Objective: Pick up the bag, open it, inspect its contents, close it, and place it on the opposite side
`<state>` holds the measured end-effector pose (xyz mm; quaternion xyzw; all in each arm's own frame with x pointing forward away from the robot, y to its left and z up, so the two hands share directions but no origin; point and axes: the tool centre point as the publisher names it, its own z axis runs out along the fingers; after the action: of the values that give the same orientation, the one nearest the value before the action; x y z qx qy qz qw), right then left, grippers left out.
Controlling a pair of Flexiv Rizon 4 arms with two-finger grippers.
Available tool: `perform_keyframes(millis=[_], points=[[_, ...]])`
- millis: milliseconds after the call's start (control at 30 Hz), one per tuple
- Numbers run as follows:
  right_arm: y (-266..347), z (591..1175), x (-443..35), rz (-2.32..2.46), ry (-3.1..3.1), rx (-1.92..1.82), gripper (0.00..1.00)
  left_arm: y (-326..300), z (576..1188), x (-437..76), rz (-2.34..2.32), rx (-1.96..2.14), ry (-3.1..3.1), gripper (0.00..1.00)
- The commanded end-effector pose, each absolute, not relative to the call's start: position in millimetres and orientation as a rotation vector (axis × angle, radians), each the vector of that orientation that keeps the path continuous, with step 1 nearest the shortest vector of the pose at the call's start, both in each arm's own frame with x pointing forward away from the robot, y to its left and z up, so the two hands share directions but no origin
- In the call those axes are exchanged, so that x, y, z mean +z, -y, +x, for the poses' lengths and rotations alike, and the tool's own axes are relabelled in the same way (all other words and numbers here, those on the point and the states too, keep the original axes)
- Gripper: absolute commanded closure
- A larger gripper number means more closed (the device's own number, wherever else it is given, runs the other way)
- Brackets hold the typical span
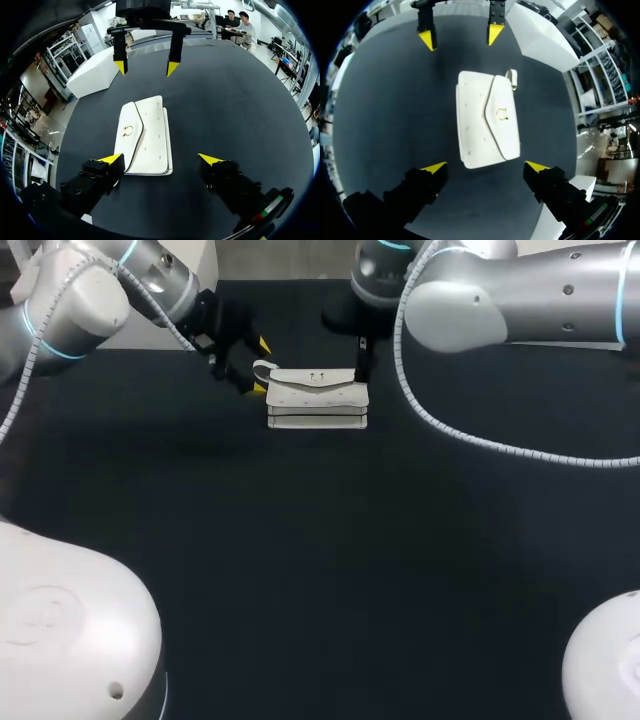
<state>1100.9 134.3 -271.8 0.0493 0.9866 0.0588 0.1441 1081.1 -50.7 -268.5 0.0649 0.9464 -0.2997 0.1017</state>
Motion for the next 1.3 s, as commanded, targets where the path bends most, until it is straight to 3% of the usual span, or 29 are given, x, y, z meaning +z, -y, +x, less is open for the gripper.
perform_keyframes(millis=[33, 167, 533, 733, 1167, 1300], points=[[-135.9, 1103.0, -270.3, 0.141, -2.861, 0.164, 0.00, 50.8, 1081.7, -269.4, 0.193, -0.887, -2.795, 0.00], [-135.9, 1103.0, -270.3, 0.141, -2.861, 0.164, 0.00, 65.6, 1088.5, -268.7, -0.083, -0.858, -2.864, 0.00], [-113.2, 1126.7, -264.2, 1.141, -3.046, 0.312, 0.00, 67.2, 1096.2, -256.0, -1.239, -0.756, -2.914, 0.00], [-104.2, 1123.2, -263.0, 1.517, -2.965, 0.461, 0.00, 50.3, 1101.3, -261.2, -1.678, -0.946, -2.774, 0.00], [-97.1, 1120.3, -280.6, 2.070, -2.722, 0.763, 0.00, 39.8, 1099.8, -271.7, -2.130, -1.300, -2.362, 0.00], [-95.3, 1124.6, -285.1, 2.127, -2.712, 0.704, 0.00, 40.1, 1105.1, -271.3, -2.145, -1.206, -2.306, 0.00]])
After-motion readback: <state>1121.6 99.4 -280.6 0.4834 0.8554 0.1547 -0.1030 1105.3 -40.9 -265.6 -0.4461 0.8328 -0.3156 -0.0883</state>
